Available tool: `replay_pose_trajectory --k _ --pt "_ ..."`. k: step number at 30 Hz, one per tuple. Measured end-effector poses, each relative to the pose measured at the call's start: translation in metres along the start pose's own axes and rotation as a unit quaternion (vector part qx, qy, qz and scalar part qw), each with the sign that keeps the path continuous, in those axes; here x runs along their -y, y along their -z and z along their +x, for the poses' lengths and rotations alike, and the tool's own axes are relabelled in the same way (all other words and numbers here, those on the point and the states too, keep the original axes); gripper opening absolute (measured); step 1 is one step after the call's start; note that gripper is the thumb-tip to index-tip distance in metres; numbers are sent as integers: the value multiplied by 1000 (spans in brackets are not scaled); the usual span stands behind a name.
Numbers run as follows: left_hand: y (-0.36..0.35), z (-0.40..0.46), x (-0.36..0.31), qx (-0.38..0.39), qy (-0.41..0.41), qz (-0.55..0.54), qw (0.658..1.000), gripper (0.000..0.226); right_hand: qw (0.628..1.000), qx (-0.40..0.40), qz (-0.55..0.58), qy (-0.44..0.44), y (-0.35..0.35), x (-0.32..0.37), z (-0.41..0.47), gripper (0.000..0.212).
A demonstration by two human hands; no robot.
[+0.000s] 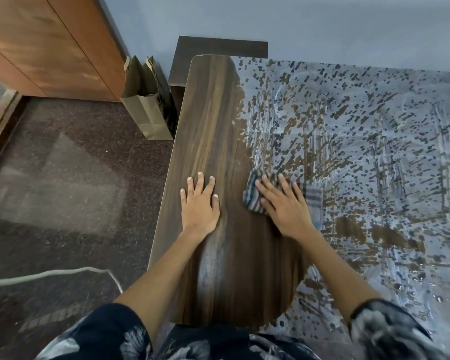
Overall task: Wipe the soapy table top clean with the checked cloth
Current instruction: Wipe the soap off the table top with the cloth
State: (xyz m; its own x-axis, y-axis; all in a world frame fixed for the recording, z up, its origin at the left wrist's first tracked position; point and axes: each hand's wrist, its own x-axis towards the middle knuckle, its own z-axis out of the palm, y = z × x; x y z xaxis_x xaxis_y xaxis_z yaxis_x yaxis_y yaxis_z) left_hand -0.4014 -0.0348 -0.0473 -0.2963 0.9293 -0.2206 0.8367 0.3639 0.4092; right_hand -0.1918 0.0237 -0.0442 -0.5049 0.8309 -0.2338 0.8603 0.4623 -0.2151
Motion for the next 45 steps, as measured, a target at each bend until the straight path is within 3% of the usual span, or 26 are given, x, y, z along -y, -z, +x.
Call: replay_pose_trajectory --k 5,8,13,19,24,28,33,39,43,45 --pt "1 -1 4 12 -12 -11 1000 52 999 -1 18 -40 10 30 79 49" --pt "2 -5 9 -6 -2 -36 999 54 1000 6 6 17 4 54 77 49" --pt "-2 -12 14 -25 12 -22 999 53 991 6 -23 135 -11 44 4 48" --pt "-6 1 4 -17 14 23 1000 52 998 1 -24 54 4 2 28 52" --pt "-6 9 -1 -11 1 23 1000 52 1000 -3 4 -22 15 25 101 49" --pt "-6 9 -3 -14 2 15 1000 52 998 9 -6 63 10 52 96 48" --pt "-9 7 -3 -26 3 11 1000 53 983 33 -12 182 6 29 40 52" --pt "-10 8 0 -28 -2 23 999 52 990 9 -52 129 24 -10 78 48" --pt "-11 6 0 -22 -2 34 999 52 998 -19 -20 52 32 9 133 50" --pt "-12 6 0 -20 -2 36 999 52 998 -16 -1 54 27 30 141 48"
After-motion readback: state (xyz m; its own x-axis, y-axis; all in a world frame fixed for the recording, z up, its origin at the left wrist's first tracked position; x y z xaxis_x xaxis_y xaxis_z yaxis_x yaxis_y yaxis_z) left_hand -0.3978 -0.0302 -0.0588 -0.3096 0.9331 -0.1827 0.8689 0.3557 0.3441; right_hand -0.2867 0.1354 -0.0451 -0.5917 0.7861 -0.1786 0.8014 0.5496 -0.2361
